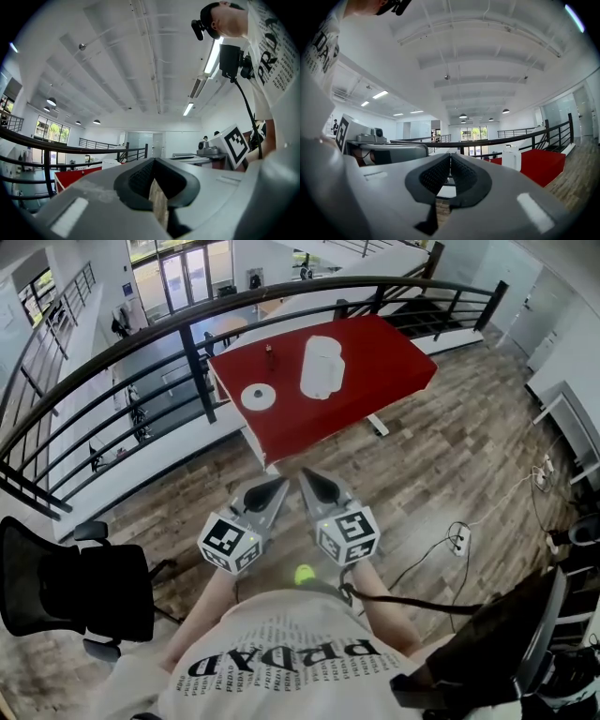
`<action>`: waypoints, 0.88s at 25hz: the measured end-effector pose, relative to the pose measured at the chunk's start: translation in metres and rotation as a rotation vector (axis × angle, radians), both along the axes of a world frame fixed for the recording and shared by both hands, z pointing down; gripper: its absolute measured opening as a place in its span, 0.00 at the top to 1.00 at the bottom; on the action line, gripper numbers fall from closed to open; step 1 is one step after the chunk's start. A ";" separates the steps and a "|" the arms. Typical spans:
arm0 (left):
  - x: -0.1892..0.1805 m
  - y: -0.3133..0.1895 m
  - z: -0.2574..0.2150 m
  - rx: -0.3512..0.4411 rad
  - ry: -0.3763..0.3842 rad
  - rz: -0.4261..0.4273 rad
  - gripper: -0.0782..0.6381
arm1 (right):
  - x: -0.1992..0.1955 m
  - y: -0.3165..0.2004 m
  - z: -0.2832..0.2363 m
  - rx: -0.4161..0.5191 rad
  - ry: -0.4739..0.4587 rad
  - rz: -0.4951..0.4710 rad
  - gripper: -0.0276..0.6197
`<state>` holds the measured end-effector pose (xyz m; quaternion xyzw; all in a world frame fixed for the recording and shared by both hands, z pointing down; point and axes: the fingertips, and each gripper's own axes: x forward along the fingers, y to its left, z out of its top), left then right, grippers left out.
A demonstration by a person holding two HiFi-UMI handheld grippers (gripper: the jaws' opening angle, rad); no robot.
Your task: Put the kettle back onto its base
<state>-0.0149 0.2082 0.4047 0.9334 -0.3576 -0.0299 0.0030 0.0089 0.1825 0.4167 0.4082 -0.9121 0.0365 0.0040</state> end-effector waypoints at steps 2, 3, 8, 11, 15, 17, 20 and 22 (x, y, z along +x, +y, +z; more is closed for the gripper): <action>0.003 -0.012 -0.002 0.002 0.000 -0.003 0.88 | 0.003 -0.013 -0.002 0.002 0.000 -0.006 0.94; 0.005 -0.018 -0.003 0.001 0.001 -0.008 0.88 | 0.005 -0.019 -0.002 0.002 -0.001 -0.010 0.94; 0.014 -0.049 -0.005 0.003 0.000 -0.038 0.88 | 0.013 -0.048 -0.002 0.000 -0.006 -0.041 0.94; 0.020 -0.068 -0.006 0.005 0.000 -0.056 0.88 | 0.016 -0.068 -0.004 0.004 -0.003 -0.064 0.94; 0.027 -0.093 -0.007 0.010 0.004 -0.085 0.88 | 0.023 -0.093 -0.009 0.018 0.000 -0.090 0.94; 0.031 -0.105 -0.007 0.012 0.006 -0.100 0.88 | 0.028 -0.105 -0.009 0.023 0.000 -0.100 0.94; 0.038 -0.122 -0.005 0.015 0.011 -0.119 0.88 | 0.036 -0.121 -0.008 0.031 0.008 -0.113 0.94; 0.043 -0.133 -0.007 0.020 0.016 -0.130 0.88 | 0.041 -0.131 -0.009 0.038 0.015 -0.122 0.93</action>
